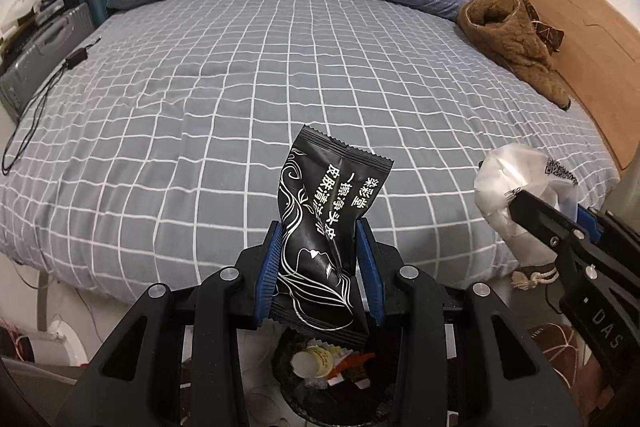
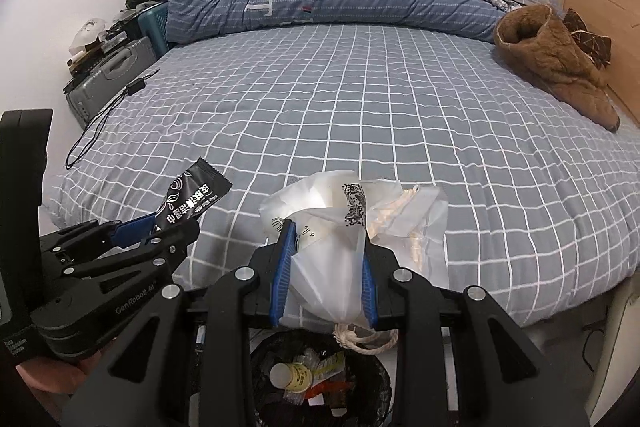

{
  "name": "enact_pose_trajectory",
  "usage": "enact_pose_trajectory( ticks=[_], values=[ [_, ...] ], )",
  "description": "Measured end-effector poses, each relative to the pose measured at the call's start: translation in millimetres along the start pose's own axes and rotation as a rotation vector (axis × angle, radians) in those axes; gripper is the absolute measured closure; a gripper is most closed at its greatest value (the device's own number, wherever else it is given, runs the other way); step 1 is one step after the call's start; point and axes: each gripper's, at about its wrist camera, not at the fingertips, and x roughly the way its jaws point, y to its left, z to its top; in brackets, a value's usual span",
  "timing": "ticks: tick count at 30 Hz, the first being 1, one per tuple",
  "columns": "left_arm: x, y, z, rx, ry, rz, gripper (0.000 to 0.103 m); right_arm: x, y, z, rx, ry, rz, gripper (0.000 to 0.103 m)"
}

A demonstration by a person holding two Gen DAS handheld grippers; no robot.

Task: Collect trash
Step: 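Carry the black packet with the left tool while the right tool carries the white bag to the bin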

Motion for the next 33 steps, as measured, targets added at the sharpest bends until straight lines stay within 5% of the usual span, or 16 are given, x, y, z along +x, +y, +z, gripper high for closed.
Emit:
enact_pose_trajectory(
  ticks=[33],
  values=[
    [-50.5, -13.7, -95.3, -0.031, 0.021, 0.008, 0.066, -48.1, 13.8, -97.0, -0.015, 0.038, -0.011, 0.075]
  ],
)
